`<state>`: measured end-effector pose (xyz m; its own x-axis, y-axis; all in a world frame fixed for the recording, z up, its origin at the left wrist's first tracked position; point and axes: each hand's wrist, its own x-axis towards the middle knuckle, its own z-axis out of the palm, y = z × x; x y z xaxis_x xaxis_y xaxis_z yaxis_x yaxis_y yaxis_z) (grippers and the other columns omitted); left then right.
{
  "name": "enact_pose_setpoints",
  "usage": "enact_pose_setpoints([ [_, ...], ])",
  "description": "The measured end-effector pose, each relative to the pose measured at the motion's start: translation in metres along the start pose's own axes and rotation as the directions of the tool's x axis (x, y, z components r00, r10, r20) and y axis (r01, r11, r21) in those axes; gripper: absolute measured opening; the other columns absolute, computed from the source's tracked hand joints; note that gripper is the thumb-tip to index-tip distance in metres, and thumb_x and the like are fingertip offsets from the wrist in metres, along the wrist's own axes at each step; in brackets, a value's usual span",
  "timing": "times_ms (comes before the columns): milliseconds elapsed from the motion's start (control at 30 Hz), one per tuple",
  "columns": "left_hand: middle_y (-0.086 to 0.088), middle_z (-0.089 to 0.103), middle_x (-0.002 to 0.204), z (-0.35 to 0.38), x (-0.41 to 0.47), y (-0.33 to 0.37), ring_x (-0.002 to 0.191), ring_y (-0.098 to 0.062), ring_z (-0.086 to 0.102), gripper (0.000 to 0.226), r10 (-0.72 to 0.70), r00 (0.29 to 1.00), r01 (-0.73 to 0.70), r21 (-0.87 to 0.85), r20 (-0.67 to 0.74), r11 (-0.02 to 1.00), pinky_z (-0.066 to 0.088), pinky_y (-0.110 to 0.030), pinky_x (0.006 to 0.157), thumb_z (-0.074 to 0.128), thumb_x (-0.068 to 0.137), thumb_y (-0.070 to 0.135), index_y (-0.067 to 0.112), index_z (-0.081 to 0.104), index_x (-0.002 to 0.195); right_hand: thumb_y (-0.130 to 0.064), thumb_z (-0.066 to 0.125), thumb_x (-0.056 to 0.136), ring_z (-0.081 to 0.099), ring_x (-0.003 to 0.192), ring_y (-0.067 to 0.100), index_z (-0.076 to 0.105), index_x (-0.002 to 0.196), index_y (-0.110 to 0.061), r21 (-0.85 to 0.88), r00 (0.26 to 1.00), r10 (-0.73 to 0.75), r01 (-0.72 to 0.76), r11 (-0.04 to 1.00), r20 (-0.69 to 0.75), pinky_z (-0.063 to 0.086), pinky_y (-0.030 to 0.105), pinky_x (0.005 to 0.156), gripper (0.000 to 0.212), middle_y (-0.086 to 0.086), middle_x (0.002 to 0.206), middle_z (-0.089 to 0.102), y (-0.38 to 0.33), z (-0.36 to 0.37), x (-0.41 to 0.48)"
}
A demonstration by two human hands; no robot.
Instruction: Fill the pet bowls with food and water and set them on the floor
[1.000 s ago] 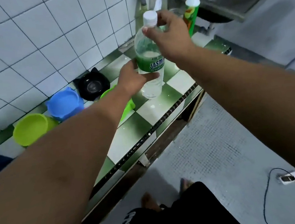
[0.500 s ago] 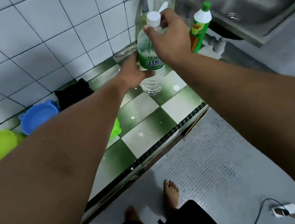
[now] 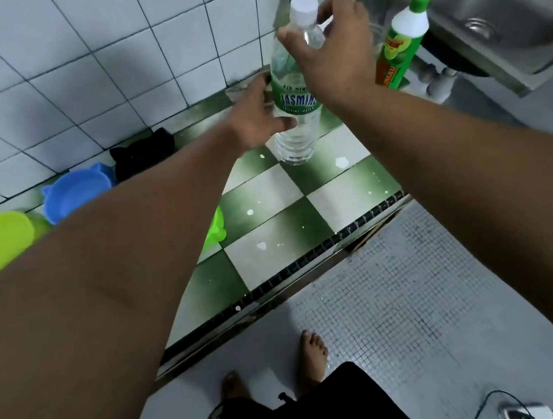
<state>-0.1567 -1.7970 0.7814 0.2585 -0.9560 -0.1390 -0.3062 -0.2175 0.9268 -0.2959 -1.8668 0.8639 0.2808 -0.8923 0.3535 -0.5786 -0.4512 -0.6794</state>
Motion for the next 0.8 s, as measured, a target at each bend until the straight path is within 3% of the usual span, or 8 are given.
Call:
enact_pose_setpoints([
  [67, -0.004, 0.054, 0.146, -0.001, -0.006, -0.001, 0.134, -0.019, 0.054, 0.107, -0.015, 0.998, 0.016, 0.011, -0.057, 1.0, 0.049, -0.047, 0.111, 0.092, 0.062, 0.028, 0.013, 0.036, 0.152, -0.068, 0.068, 0.074, 0.05, 0.101, 0.015, 0.052, 0.116, -0.016, -0.045, 0.999, 0.003, -0.006, 0.999, -0.054, 0.044, 0.026, 0.084, 0.069, -0.001, 0.113, 0.048, 0.001, -0.002, -0.007],
  [133, -0.002, 0.052, 0.148, -0.002, -0.018, -0.001, 0.134, -0.017, 0.052, 0.106, -0.035, 0.995, 0.037, 0.01, -0.096, 0.999, 0.05, -0.038, 0.107, 0.093, 0.063, 0.03, 0.015, 0.038, 0.152, -0.069, 0.069, 0.071, 0.05, 0.105, 0.018, 0.051, 0.118, -0.013, -0.08, 0.987, -0.023, 0.011, 0.997, -0.158, 0.044, 0.028, 0.084, 0.075, 0.004, 0.119, 0.048, -0.001, -0.003, -0.02],
  [233, 0.006, 0.06, 0.12, -0.012, -0.045, -0.006, 0.108, -0.011, 0.059, 0.067, -0.024, 0.983, 0.049, 0.133, -0.182, 0.99, 0.048, -0.017, 0.079, 0.086, 0.08, 0.024, 0.018, 0.054, 0.139, -0.055, 0.069, 0.078, 0.052, 0.107, 0.022, 0.054, 0.114, -0.009, -0.098, 0.953, -0.174, 0.154, 0.983, -0.247, 0.043, 0.028, 0.086, 0.06, 0.01, 0.119, 0.049, -0.015, 0.002, -0.051],
  [333, 0.006, 0.065, 0.095, -0.031, -0.084, -0.027, 0.08, -0.01, 0.059, 0.037, -0.034, 0.953, 0.077, 0.131, -0.301, 0.988, 0.047, -0.023, 0.069, 0.082, 0.084, 0.03, 0.019, 0.066, 0.115, -0.04, 0.067, 0.084, 0.053, 0.102, 0.023, 0.055, 0.108, -0.004, -0.067, 0.926, -0.293, 0.285, 0.956, -0.239, 0.047, 0.034, 0.085, 0.045, 0.013, 0.112, 0.05, -0.037, 0.019, -0.089],
  [400, 0.004, 0.065, 0.081, -0.047, -0.118, -0.042, 0.067, -0.01, 0.057, 0.027, -0.075, 0.937, 0.092, 0.035, -0.341, 0.995, 0.045, -0.025, 0.064, 0.08, 0.086, 0.024, 0.017, 0.066, 0.109, -0.032, 0.066, 0.086, 0.051, 0.097, 0.022, 0.055, 0.106, -0.002, 0.036, 0.94, -0.303, 0.312, 0.949, -0.157, 0.047, 0.035, 0.084, 0.038, 0.014, 0.109, 0.05, -0.053, 0.039, -0.115],
  [500, 0.004, 0.065, 0.074, -0.082, -0.178, -0.062, 0.064, -0.008, 0.057, 0.017, -0.06, 0.901, 0.093, 0.056, -0.431, 0.994, 0.045, -0.025, 0.065, 0.079, 0.087, 0.018, 0.017, 0.067, 0.1, -0.029, 0.066, 0.085, 0.048, 0.093, 0.018, 0.053, 0.103, -0.004, 0.172, 0.934, -0.35, 0.335, 0.926, 0.065, 0.051, 0.041, 0.08, 0.034, 0.01, 0.105, 0.05, -0.086, 0.078, -0.157],
  [667, 0.006, 0.062, 0.069, -0.162, -0.283, -0.1, 0.065, -0.007, 0.056, 0.024, -0.039, 0.817, 0.162, 0.164, -0.575, 0.973, 0.044, -0.027, 0.068, 0.078, 0.086, 0.021, 0.027, 0.057, 0.076, -0.032, 0.066, 0.084, 0.045, 0.081, 0.01, 0.056, 0.1, -0.011, 0.309, 0.824, -0.442, 0.344, 0.887, 0.354, 0.043, 0.028, 0.073, 0.028, 0.0, 0.095, 0.051, -0.167, 0.142, -0.226],
  [800, 0.001, 0.064, 0.071, -0.214, -0.355, -0.125, 0.068, -0.013, 0.057, 0.017, -0.066, 0.725, 0.24, 0.163, -0.686, 0.957, 0.043, -0.026, 0.068, 0.076, 0.088, 0.021, 0.02, 0.061, 0.079, -0.03, 0.068, 0.086, 0.051, 0.079, 0.014, 0.059, 0.1, -0.012, 0.385, 0.697, -0.528, 0.372, 0.845, 0.485, 0.043, 0.027, 0.075, 0.024, 0.003, 0.097, 0.057, -0.226, 0.191, -0.273],
])
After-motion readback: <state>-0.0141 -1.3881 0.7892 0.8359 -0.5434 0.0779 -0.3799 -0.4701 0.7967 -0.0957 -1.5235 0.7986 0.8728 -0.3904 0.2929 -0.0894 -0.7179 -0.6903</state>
